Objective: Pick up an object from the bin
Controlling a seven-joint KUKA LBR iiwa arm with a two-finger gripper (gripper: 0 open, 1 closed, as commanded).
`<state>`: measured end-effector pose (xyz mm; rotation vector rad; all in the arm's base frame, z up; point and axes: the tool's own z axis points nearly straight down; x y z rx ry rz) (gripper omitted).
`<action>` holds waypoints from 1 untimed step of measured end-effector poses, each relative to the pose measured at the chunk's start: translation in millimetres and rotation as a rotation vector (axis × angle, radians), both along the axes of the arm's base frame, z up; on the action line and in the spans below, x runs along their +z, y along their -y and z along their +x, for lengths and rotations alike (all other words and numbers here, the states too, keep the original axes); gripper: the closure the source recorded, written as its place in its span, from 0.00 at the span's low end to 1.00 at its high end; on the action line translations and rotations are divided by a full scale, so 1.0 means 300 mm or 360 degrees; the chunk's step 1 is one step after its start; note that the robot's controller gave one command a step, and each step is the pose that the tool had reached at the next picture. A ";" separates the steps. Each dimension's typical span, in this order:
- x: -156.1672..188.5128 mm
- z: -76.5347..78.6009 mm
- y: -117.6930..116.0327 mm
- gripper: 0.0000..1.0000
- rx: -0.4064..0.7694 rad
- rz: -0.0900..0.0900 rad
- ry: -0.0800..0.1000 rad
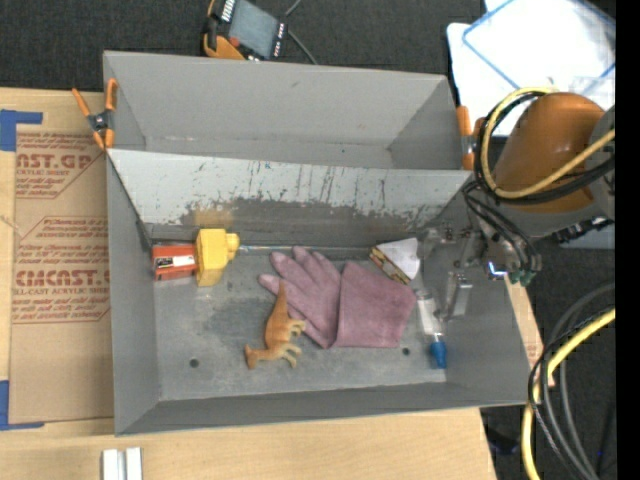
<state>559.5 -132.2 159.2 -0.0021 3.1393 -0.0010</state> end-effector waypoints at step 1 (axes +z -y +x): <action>0.000 0.000 0.000 0.00 0.0000 0.0000 0.0000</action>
Offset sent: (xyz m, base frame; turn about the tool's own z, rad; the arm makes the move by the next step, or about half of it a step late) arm -0.0108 0.0018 -0.0767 -0.1529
